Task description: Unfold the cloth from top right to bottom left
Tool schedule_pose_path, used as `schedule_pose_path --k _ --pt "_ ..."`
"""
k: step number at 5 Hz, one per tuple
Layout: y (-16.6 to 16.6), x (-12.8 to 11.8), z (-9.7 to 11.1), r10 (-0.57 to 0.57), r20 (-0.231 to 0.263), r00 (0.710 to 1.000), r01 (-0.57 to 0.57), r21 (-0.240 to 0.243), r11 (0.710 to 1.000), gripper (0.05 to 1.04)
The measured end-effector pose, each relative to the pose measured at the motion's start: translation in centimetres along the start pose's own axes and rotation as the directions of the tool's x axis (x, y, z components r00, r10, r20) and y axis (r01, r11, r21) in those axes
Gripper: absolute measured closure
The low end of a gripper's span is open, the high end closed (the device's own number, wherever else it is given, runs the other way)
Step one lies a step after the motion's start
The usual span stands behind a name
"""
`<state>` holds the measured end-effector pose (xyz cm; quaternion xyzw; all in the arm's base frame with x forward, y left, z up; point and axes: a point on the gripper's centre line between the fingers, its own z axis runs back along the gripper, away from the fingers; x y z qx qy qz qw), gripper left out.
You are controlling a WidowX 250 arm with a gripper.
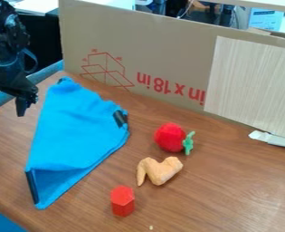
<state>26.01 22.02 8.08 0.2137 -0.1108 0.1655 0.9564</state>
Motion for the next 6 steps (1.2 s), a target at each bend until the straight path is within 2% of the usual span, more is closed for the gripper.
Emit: schedule_pose_path --k 1,2,3,4,5,6 --pt "-0.5 -0.5 -0.7 -0.003 -0.032 0.999 0.002 -0.016 1.000 0.083" --pt "-1.1 1.6 -0.2 0.064 -0.048 0.997 -0.068 -0.082 0.994 0.083" --pt "-2.2 3.2 -0.7 0.133 -0.097 0.986 -0.147 -0.151 0.978 0.083" --pt "-3.2 4.8 0.0 0.248 -0.145 0.958 -0.277 -0.239 0.930 0.083" --pt "-3.6 5.7 0.5 0.387 -0.241 0.890 -0.449 -0.316 0.836 0.083" --pt "-5.3 5.5 0.2 0.479 -0.284 0.831 -0.554 -0.330 0.764 0.083"
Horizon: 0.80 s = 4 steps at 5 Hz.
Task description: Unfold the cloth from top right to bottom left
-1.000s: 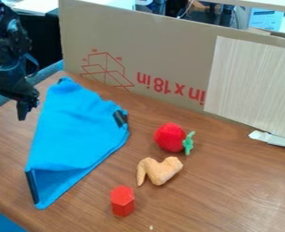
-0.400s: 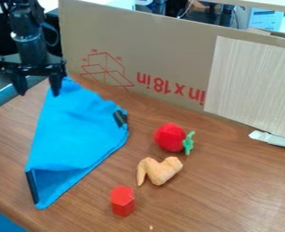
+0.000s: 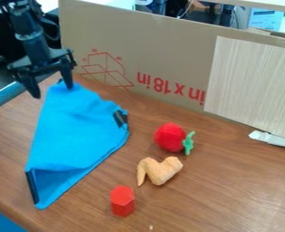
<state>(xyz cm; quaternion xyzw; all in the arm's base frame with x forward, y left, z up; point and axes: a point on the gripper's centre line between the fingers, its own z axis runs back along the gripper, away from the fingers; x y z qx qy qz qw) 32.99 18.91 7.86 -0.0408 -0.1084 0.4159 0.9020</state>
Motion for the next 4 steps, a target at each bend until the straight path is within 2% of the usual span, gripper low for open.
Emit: schedule_pose_path --k 1,3,4 --pt "-1.2 -1.6 -1.4 0.048 -0.001 0.999 -0.048 0.023 0.999 0.083" --pt "-4.3 -3.0 -2.0 0.010 -0.003 1.000 -0.010 0.027 1.000 0.083" --pt "-5.8 -3.4 -3.5 -0.010 0.016 1.000 0.009 0.068 0.998 0.083"
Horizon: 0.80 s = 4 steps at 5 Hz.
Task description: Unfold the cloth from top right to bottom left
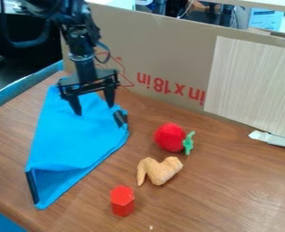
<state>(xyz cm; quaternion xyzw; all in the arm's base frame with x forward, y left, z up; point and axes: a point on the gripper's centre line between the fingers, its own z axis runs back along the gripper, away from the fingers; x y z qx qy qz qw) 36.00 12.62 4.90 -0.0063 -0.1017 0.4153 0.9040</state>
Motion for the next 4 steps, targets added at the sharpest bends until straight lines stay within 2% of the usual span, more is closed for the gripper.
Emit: schedule_pose_path --k 1,2,4 --pt "-1.4 -0.5 -1.4 -0.024 0.038 0.999 0.023 0.037 0.999 0.083" --pt "-2.9 0.0 -2.5 -0.026 0.060 0.998 0.023 0.046 0.999 0.083" --pt "-4.0 0.6 -2.2 0.011 0.058 0.998 -0.013 0.032 0.999 0.083"
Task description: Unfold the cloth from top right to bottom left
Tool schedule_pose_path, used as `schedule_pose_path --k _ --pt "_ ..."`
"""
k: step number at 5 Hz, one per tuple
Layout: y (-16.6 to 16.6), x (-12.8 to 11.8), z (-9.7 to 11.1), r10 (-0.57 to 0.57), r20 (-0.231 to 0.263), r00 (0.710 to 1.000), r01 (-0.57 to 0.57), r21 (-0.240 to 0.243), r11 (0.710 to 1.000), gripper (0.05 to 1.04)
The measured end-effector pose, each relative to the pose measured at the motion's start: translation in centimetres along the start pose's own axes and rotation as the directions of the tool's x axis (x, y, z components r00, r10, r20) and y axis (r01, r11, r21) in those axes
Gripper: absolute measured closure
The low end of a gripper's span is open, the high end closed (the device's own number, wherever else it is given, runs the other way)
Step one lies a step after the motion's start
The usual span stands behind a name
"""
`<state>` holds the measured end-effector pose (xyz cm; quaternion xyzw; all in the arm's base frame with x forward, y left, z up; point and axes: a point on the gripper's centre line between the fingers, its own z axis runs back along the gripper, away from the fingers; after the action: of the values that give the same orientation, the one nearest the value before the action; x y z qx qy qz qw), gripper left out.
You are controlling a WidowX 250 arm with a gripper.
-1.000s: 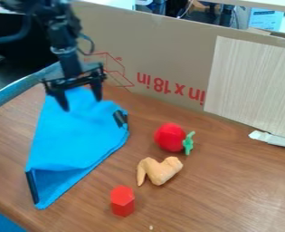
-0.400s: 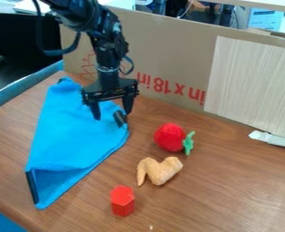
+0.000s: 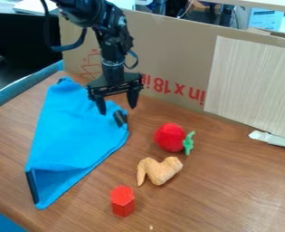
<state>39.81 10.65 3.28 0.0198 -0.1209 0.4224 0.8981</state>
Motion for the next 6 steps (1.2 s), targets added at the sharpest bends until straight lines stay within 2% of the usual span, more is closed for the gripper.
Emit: schedule_pose_path --k 2,4,5,6 --pt "0.0 0.0 -0.2 0.001 0.000 1.000 -0.001 0.002 1.000 0.083" --pt "0.4 -0.1 -1.7 0.008 0.006 1.000 -0.008 0.028 1.000 0.083" --pt "0.3 -0.1 -1.8 0.012 0.012 1.000 -0.012 0.023 1.000 0.114" --pt "0.5 -0.3 -2.2 0.020 0.010 1.000 -0.021 0.025 0.999 0.412"
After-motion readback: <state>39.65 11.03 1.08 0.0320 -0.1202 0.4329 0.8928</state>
